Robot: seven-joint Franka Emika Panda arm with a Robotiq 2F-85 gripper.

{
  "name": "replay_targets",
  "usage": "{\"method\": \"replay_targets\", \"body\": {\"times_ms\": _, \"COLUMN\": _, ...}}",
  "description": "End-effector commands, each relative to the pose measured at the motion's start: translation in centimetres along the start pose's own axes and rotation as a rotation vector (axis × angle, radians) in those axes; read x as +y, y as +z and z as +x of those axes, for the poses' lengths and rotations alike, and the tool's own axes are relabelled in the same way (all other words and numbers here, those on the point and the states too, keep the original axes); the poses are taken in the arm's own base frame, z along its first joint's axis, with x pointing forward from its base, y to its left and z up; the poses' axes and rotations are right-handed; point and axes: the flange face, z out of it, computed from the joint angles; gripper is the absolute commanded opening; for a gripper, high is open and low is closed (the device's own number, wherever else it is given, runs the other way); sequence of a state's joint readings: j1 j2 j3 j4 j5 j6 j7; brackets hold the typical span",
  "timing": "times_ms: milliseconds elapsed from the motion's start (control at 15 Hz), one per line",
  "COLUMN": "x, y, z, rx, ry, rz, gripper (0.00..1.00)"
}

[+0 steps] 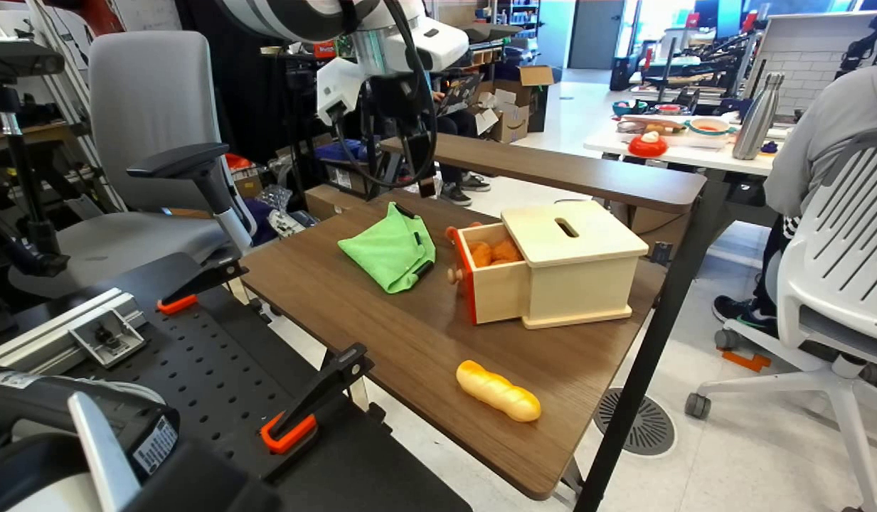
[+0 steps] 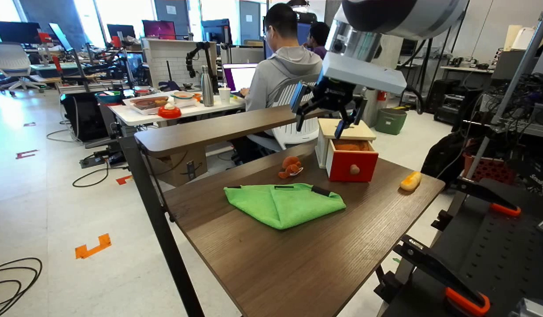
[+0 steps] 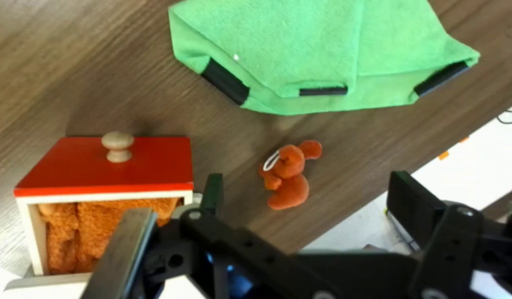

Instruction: Open the drawer, pick up the toy and put it in the drawer

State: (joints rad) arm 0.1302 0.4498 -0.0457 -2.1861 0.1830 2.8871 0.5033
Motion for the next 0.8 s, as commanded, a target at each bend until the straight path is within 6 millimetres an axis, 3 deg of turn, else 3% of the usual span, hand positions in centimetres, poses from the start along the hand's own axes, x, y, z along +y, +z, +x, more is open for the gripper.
{"method": "replay_targets", "body": {"times_ms": 0, "x": -1.8, "y": 1.0, "z": 2.4, "rx": 0.053, "ry": 0.037, "rz": 0.011, "gripper": 1.0}}
{"method": "replay_targets", "body": {"times_ms": 733, "x": -2.3, "y": 9.6, "z": 5.2, "rx": 0.071, "ry": 0.058, "rz": -0.078, "gripper": 1.0}}
